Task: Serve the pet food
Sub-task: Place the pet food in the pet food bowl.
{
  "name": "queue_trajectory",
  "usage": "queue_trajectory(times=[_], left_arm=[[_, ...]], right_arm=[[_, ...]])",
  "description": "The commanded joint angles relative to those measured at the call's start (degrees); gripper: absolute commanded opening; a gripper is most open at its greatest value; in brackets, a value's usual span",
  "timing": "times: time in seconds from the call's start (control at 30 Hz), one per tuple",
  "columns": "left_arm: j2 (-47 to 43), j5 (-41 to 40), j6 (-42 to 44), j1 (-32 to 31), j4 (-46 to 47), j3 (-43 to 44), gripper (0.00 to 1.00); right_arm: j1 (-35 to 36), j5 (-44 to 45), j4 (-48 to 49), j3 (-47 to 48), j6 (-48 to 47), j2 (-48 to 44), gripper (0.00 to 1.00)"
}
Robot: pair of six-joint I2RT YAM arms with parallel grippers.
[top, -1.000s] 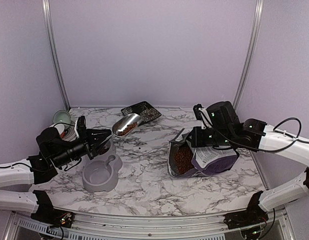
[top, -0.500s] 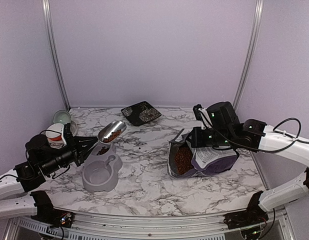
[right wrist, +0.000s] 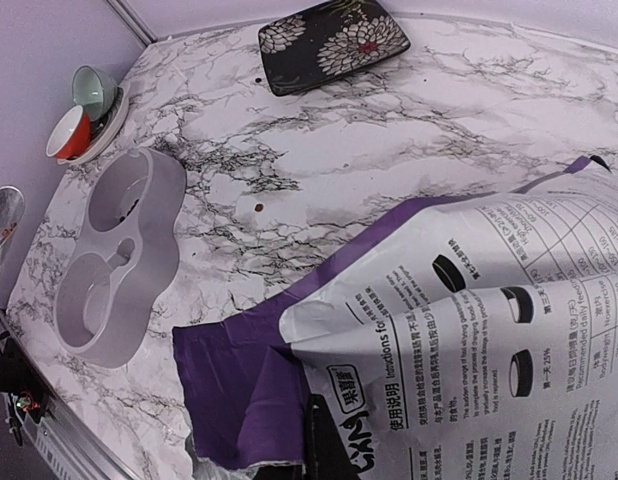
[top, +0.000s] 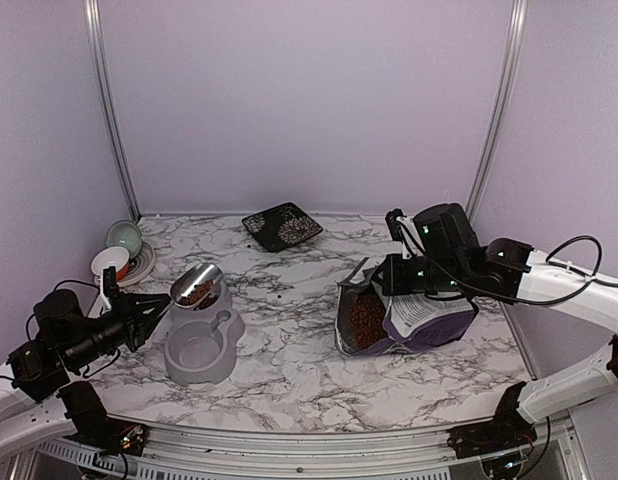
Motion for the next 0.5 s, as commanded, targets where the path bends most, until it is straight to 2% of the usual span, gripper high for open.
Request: queue_trajectory(times=[0.0,0.47], left_arm=[[-3.7,-2.5,0.8,0.4,-6.5,-0.5,0.00],[-9.6,-3.2,0.0,0.4,-15.0,-1.3,0.00]], right_arm=[[-1.6,2.8,0.6,0.9,-0.4,-0.2,0.00],[-1.7,2.8,0.0,1.1,-0.4,-0.4,0.00]])
